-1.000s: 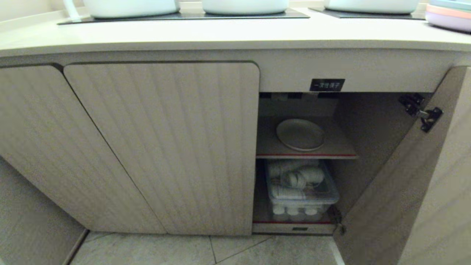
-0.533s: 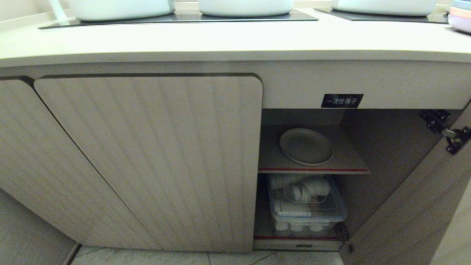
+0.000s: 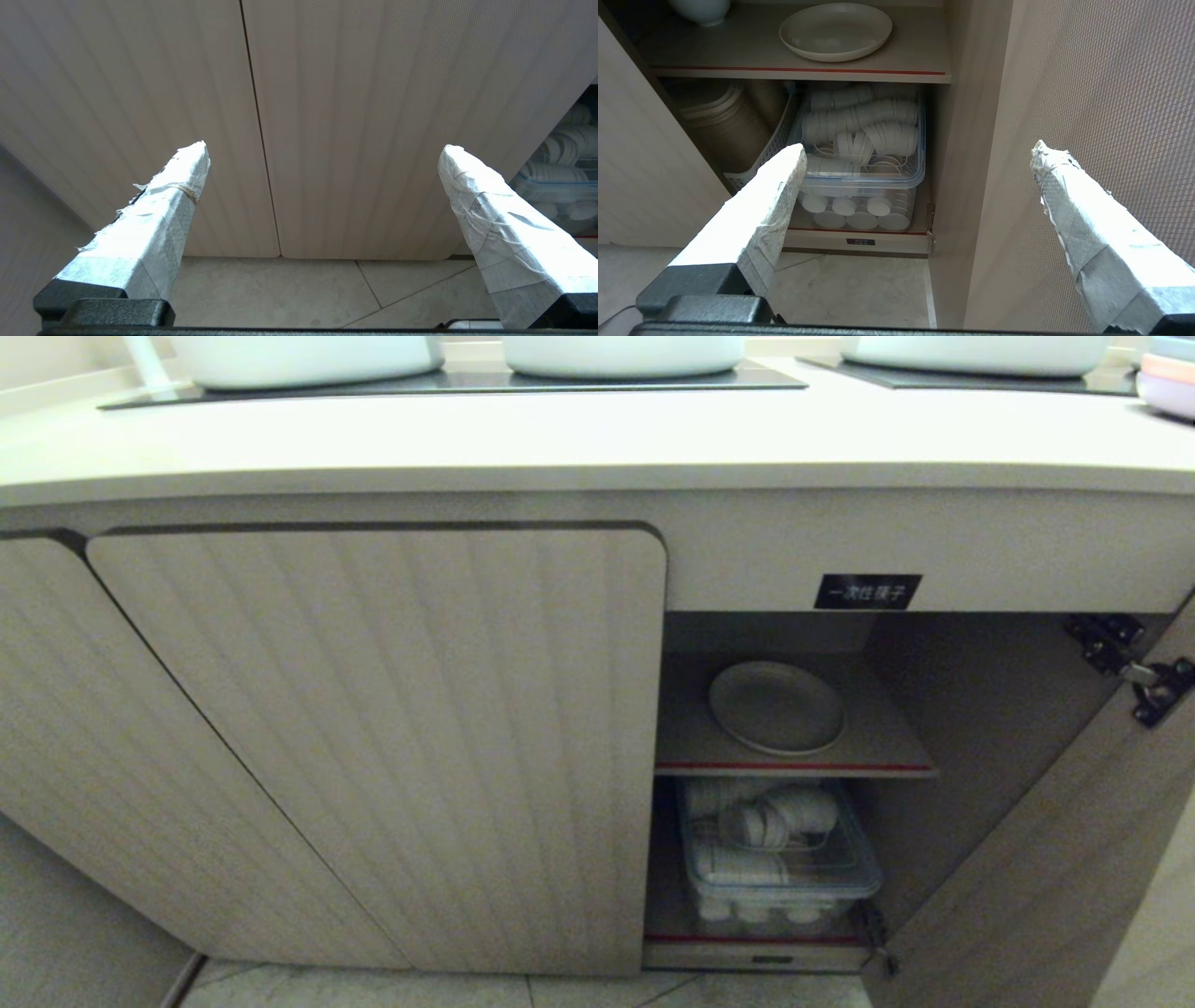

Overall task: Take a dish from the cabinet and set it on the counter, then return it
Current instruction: Take the plate from the cabinet

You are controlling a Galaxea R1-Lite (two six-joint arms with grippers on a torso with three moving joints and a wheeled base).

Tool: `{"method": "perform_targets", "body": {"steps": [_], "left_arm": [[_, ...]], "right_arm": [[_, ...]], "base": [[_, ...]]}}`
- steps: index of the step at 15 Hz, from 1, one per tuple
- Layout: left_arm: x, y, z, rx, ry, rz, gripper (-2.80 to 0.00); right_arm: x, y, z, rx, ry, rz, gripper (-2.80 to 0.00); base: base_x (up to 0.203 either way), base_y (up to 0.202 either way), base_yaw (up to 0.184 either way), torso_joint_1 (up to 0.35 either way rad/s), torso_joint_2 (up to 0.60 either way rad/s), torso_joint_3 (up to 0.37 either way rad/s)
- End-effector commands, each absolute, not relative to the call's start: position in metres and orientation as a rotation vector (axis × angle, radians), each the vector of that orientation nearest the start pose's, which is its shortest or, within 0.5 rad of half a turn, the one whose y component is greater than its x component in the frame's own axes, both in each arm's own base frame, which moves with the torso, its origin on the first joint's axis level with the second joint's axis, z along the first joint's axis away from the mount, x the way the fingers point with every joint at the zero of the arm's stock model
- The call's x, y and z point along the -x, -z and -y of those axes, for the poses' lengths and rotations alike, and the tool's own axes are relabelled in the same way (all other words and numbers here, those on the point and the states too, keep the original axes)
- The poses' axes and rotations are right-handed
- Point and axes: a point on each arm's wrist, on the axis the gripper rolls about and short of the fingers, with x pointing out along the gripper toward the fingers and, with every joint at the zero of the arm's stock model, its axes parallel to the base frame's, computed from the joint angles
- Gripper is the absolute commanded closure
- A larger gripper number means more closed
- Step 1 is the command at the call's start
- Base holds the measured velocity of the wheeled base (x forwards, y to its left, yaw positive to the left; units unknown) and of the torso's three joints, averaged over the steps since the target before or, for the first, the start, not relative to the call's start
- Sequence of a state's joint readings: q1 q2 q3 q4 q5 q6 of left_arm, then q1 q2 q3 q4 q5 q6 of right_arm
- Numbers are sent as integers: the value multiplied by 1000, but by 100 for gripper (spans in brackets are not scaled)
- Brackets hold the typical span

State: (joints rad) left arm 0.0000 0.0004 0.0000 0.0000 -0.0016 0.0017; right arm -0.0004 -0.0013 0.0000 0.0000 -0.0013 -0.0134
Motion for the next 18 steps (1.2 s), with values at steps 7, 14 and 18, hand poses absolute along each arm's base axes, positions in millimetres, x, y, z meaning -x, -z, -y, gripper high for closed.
{"method": "perform_targets", "body": {"steps": [7, 14, 18], "left_arm": [[23, -75, 0, 0, 2, 0, -280], [23, -75, 0, 0, 2, 0, -280], [23, -75, 0, 0, 2, 0, -280]], "right_arm": [[23, -75, 0, 13, 1, 0, -280], [23, -75, 0, 13, 1, 0, -280], [23, -75, 0, 13, 2, 0, -280]], "base": [[1, 68, -1, 2, 1, 0], [0, 132, 0, 3, 1, 2], [0, 0, 0, 0, 0, 0]]}}
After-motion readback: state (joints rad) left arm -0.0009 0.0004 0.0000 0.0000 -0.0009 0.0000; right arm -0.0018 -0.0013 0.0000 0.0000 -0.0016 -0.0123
